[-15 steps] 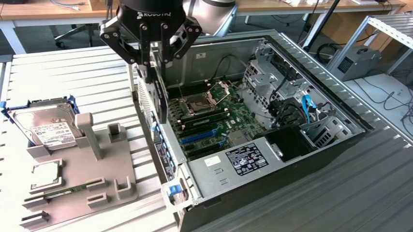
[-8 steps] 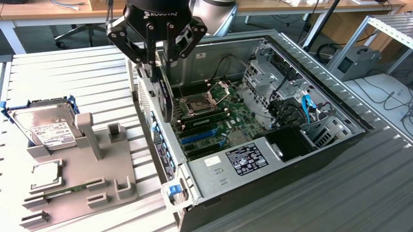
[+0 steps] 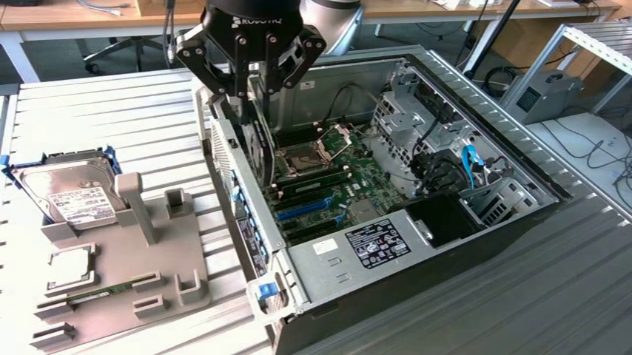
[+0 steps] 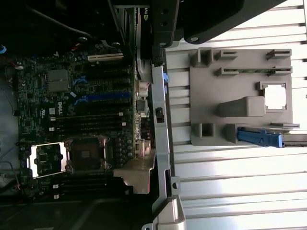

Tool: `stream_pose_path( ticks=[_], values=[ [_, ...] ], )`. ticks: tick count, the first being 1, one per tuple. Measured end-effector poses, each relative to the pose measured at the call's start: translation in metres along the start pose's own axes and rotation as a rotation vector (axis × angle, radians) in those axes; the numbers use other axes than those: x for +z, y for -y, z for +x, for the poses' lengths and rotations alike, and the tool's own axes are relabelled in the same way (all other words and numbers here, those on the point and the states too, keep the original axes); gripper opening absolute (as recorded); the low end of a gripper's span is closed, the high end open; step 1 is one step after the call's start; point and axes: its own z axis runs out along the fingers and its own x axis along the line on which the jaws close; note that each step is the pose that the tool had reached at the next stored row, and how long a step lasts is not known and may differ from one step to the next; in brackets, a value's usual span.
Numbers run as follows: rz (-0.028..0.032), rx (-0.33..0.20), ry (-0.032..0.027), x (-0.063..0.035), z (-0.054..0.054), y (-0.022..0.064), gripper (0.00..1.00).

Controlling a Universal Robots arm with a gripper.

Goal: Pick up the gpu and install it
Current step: 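Pick up the gpu and move the gpu toward the slot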

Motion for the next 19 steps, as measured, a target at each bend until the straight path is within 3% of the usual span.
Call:
stream_pose_path(
  ticks=[19],
  values=[
    [0.0002,0.0,-0.0001,0.001,-0.018,-0.0013,0.26]
  ],
)
